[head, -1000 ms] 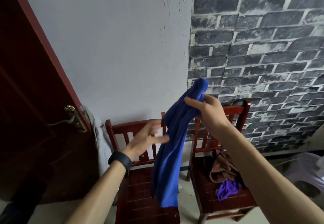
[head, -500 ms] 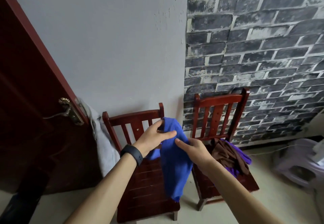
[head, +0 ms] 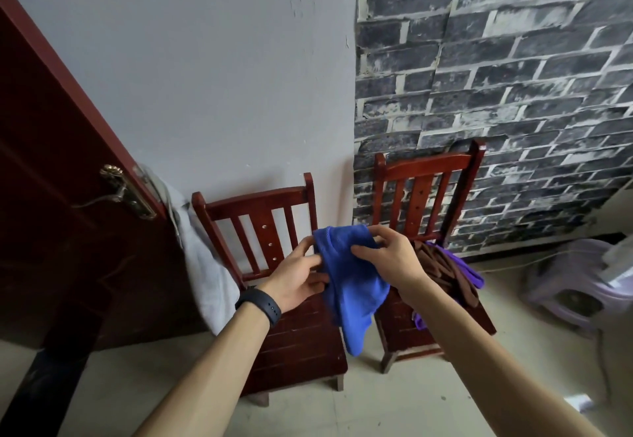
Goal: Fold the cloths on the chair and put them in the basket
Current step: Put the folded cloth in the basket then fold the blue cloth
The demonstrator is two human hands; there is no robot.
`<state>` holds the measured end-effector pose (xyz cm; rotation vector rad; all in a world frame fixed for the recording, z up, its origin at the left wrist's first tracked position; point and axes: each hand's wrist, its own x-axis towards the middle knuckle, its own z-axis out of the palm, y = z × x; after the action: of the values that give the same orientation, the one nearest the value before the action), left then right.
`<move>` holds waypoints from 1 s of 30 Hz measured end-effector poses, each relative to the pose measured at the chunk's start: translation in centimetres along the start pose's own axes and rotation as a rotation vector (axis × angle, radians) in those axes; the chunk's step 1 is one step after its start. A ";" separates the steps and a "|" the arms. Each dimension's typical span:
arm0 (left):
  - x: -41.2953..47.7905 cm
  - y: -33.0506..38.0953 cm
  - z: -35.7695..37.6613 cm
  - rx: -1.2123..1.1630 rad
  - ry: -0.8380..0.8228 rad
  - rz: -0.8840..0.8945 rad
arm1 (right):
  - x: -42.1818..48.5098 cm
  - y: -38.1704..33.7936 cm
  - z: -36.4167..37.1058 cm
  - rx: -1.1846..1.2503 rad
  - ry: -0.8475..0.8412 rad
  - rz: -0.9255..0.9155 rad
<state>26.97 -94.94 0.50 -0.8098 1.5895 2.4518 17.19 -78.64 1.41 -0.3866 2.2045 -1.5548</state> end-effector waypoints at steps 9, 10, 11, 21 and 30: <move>0.5 -0.5 0.1 0.305 -0.007 -0.034 | 0.4 0.5 -0.8 -0.076 -0.010 0.060; 0.4 -0.4 -0.1 0.343 0.008 -0.026 | 0.5 0.7 -1.0 -0.046 -0.019 0.074; 0.4 -0.3 -0.3 0.377 0.037 -0.016 | 0.5 1.0 -1.4 -0.010 -0.026 0.085; -0.5 0.2 -4.7 0.443 0.219 -0.085 | 1.2 2.1 -4.8 0.196 -0.046 0.134; -0.6 -2.6 -5.2 0.418 0.197 -0.167 | 1.2 2.5 -3.8 0.284 -0.007 0.094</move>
<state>30.40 -98.23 -2.94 -1.0765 1.9191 1.8782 14.30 -75.17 0.00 -0.1978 1.9289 -1.7766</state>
